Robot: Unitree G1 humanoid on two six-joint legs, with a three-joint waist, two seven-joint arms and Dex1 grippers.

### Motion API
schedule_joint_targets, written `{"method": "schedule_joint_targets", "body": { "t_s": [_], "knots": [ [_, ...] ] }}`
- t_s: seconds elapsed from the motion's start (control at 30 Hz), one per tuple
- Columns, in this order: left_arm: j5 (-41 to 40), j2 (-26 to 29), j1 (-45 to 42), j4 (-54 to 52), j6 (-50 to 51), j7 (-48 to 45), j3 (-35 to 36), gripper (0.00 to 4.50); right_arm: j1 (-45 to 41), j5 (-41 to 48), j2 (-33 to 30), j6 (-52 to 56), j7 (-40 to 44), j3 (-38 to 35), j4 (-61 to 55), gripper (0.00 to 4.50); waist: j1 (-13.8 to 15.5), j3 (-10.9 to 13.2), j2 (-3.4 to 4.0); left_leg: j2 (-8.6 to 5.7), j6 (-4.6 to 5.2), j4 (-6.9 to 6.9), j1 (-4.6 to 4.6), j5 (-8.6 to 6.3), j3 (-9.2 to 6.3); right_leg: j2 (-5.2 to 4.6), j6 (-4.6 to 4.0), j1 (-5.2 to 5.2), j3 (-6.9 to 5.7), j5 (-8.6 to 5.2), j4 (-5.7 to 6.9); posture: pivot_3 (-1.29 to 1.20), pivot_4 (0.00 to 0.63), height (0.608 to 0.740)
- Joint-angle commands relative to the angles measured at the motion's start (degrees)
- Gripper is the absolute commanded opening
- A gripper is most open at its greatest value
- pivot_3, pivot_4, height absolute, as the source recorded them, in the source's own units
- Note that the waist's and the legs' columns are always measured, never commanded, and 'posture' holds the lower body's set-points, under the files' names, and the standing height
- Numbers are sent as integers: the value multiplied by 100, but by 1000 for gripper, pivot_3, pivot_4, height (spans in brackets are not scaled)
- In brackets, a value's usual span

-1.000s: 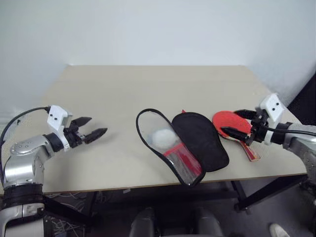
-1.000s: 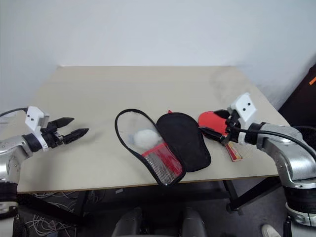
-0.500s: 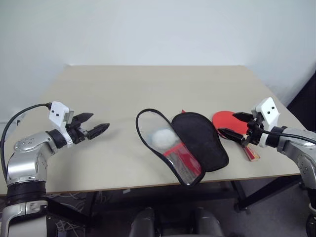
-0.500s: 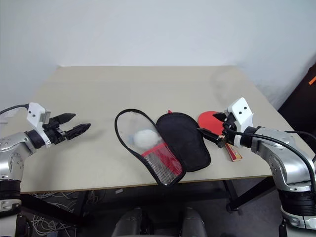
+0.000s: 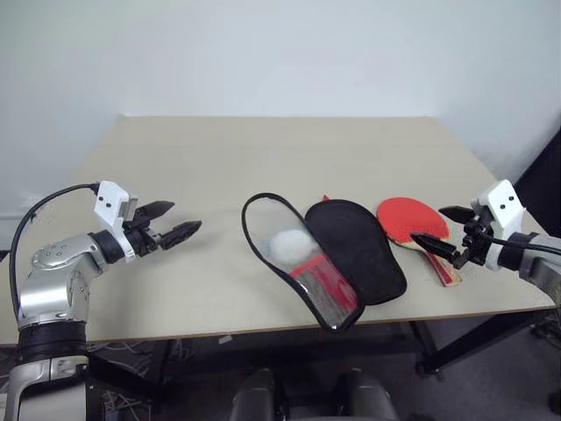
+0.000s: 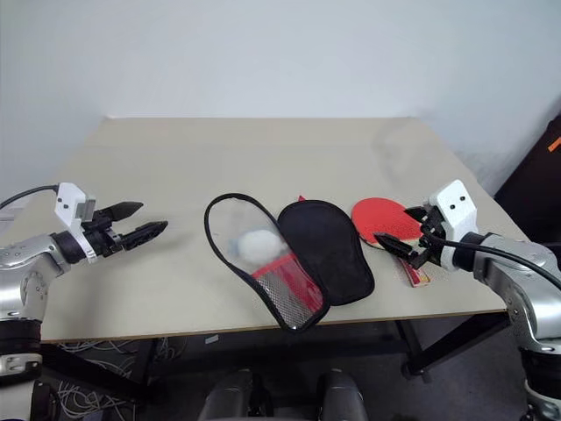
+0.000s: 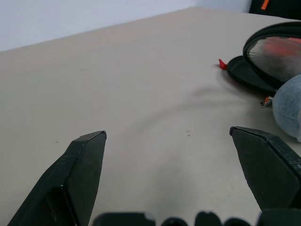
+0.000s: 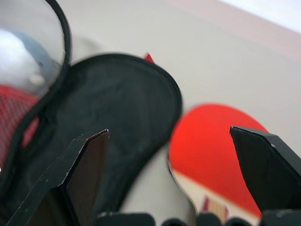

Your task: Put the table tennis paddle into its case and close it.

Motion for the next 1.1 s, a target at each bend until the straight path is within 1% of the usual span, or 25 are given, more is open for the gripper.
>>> {"method": "schedule_joint_targets", "body": {
  "t_s": [0.03, 0.13, 0.23, 0.4, 0.73, 0.97, 1.07, 1.1],
  "knots": [
    [-133, -21, -105, -355, -11, -9, 9, 4500, -248, -226, 52, -48, -231, 51, 411, 4476, -2, 0, 0, 0, 0, 0, 0, 0, -1, 0, 0, 0, 0, 0, 0, 0, 0, 654],
    [-263, -72, -97, -523, 141, -47, 19, 4500, -469, -452, 278, 203, -728, 116, 893, 4476, 3, 0, 1, 1, 0, 2, 0, 0, 1, 0, 0, 0, 1, 1, 0, 0, 0, 654],
    [-191, -83, -163, -508, 87, -15, -21, 4500, -579, -674, 356, 265, -990, 206, 1131, 4476, 4, 2, 6, -1, 0, 2, 0, 0, 1, -3, 0, 0, 1, 0, 0, 0, 0, 654],
    [-126, -71, -458, -236, -12, -5, -91, 4500, -582, -869, 671, 567, -1425, 377, 1170, 4476, -3, 2, 5, 1, 0, 1, 0, 0, 2, 4, 0, 3, -1, 0, 1, 0, 0, 654],
    [-95, -135, -555, -231, -45, 18, -177, 4500, -134, -995, 943, 870, -1737, 361, 1193, 4476, -2, 3, 9, -1, 0, -1, 12, 0, 7, 12, 3, 24, -4, 0, -1, 0, 0, 654],
    [-69, -177, -530, -225, -68, 46, -150, 4500, -170, -912, 1163, 959, -1902, 215, 1398, 4476, -2, 3, 8, 0, -1, -7, 33, 0, 3, 10, 4, 43, -5, 0, -9, 0, 0, 654],
    [-63, -195, -527, -215, -84, 64, -143, 4500, -268, -889, 1277, 988, -1964, 114, 1567, 3914, -1, 3, 8, 0, -1, -7, 39, 0, 4, 10, 4, 48, -5, 0, -10, 0, 0, 654],
    [-62, -198, -524, -208, -91, 66, -138, 4500, -304, -874, 1320, 1013, -1975, 77, 1610, 3646, 1, 3, 8, 0, -1, -7, 39, 0, 4, 10, 4, 49, -6, 0, -10, 0, 0, 654]
  ]
}}
